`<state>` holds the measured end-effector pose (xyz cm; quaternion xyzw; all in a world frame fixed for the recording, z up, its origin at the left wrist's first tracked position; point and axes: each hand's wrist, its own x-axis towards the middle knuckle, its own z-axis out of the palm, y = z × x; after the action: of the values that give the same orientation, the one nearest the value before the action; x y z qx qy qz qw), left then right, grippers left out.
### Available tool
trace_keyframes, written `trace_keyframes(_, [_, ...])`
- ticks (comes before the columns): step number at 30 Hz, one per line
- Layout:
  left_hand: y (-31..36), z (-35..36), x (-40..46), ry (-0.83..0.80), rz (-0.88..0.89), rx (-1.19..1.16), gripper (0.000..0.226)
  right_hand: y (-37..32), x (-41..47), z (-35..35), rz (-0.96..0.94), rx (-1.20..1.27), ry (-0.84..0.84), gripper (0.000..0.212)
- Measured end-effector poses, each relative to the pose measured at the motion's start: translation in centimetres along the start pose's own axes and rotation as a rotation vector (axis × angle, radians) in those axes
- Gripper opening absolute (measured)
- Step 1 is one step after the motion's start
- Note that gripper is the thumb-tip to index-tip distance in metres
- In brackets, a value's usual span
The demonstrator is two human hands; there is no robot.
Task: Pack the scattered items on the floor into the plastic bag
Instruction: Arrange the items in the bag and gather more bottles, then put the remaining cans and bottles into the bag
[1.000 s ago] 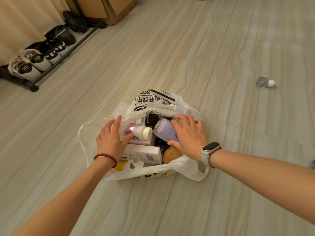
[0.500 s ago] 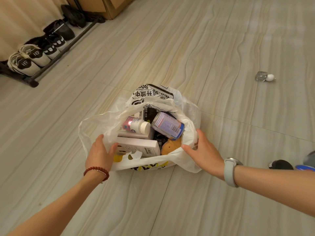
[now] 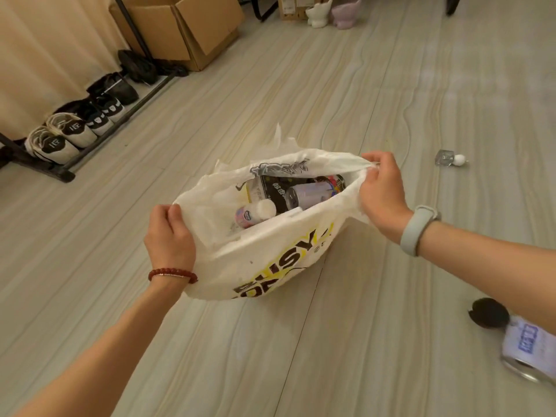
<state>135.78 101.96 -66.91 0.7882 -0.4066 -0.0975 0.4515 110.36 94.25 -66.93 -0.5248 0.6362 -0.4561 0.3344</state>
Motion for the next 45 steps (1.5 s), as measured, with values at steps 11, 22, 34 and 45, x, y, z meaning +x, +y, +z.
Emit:
trace_keyframes(11, [-1.0,3.9,-3.9,-0.272,0.029,0.252,0.027,7.5,0.1,-4.2,-0.220,-0.625,-0.305,0.045])
trace_keyframes(22, [2.4,7.3,-7.1,-0.330,0.656,0.476,0.047,10.3,-1.3,-8.2,-0.350,-0.840,-0.462,0.049])
trace_keyframes(34, [8.4,21.0,-21.6,-0.983,1.008,0.155,0.044,17.1,-8.3,-23.3,0.205,-0.730,-0.160,0.037])
trace_keyframes(45, [7.1,29.8,-26.7,-1.414,0.896,0.440,0.051,21.2,-12.1,-23.3,0.035,-1.138,-0.496,0.077])
